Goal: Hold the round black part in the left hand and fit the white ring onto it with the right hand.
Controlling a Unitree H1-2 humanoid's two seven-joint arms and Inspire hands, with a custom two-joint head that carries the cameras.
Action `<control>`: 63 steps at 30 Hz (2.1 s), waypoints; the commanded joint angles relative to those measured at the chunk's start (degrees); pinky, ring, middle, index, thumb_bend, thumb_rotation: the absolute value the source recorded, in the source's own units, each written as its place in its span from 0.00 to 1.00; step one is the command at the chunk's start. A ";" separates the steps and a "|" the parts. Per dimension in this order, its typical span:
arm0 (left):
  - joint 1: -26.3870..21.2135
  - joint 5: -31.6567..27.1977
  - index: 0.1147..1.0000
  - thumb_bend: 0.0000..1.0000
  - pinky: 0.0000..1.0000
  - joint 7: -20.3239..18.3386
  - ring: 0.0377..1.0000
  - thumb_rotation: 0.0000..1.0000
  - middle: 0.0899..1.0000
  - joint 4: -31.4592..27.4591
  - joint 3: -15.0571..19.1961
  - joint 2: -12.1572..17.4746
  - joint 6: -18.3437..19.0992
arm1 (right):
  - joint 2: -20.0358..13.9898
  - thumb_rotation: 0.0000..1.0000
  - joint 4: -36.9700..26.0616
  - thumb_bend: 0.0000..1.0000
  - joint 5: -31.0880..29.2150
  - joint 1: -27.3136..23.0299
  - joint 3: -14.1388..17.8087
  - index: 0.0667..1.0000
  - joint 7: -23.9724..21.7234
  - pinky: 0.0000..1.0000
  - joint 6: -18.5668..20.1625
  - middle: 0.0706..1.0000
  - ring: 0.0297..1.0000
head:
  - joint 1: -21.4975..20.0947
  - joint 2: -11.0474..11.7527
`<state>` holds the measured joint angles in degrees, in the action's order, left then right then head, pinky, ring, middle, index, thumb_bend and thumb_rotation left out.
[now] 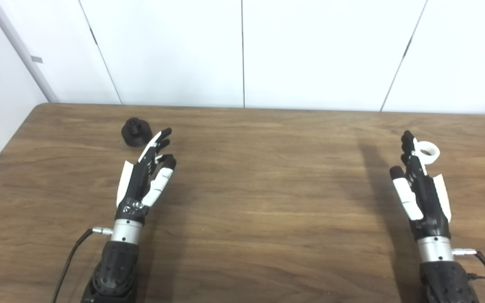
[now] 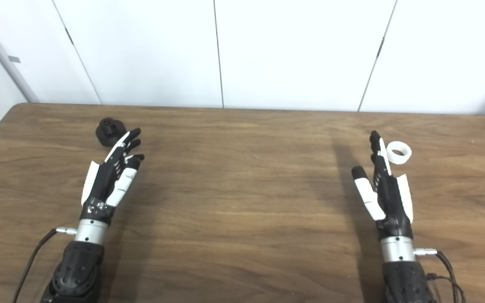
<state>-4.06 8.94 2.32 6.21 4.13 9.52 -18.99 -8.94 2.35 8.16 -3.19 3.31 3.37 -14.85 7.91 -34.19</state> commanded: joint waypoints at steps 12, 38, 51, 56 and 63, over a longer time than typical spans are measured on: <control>-1.21 17.94 0.76 0.83 0.83 14.76 0.87 0.28 0.84 5.47 -2.23 3.64 -7.89 | 0.32 0.84 6.04 0.43 -0.89 2.07 -0.25 0.99 -0.02 1.00 -3.35 0.99 1.00 | 3.16 3.37; -13.11 40.66 0.85 0.93 0.97 32.70 0.96 0.46 0.92 13.28 -7.05 16.58 1.06 | -0.08 0.85 9.68 0.45 0.28 2.18 -1.01 0.98 0.41 1.00 -6.62 0.99 1.00 | 6.38 7.63; -18.28 33.22 1.00 0.99 1.00 30.02 1.00 0.47 1.00 22.86 -4.55 18.85 6.63 | -0.29 0.83 10.09 0.46 0.09 2.22 -1.03 0.98 0.34 0.99 -6.74 0.99 1.00 | 7.87 8.23; -19.65 30.09 1.00 1.00 1.00 27.21 1.00 0.44 1.00 23.84 -4.29 19.50 8.49 | -0.44 0.85 10.24 0.48 0.22 2.12 -0.98 0.98 0.43 0.98 -6.40 0.99 0.99 | 8.61 8.35; -22.15 25.64 1.00 1.00 1.00 23.69 1.00 0.47 0.99 28.72 -3.92 20.66 9.68 | -0.62 0.84 10.39 0.48 -0.36 2.22 -0.99 0.98 0.15 0.98 -7.08 0.99 1.00 | 8.76 8.14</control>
<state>-23.24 35.40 26.04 35.12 -0.36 27.71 -9.32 -9.82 6.35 7.03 -5.14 2.82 3.27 -19.94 16.61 -26.01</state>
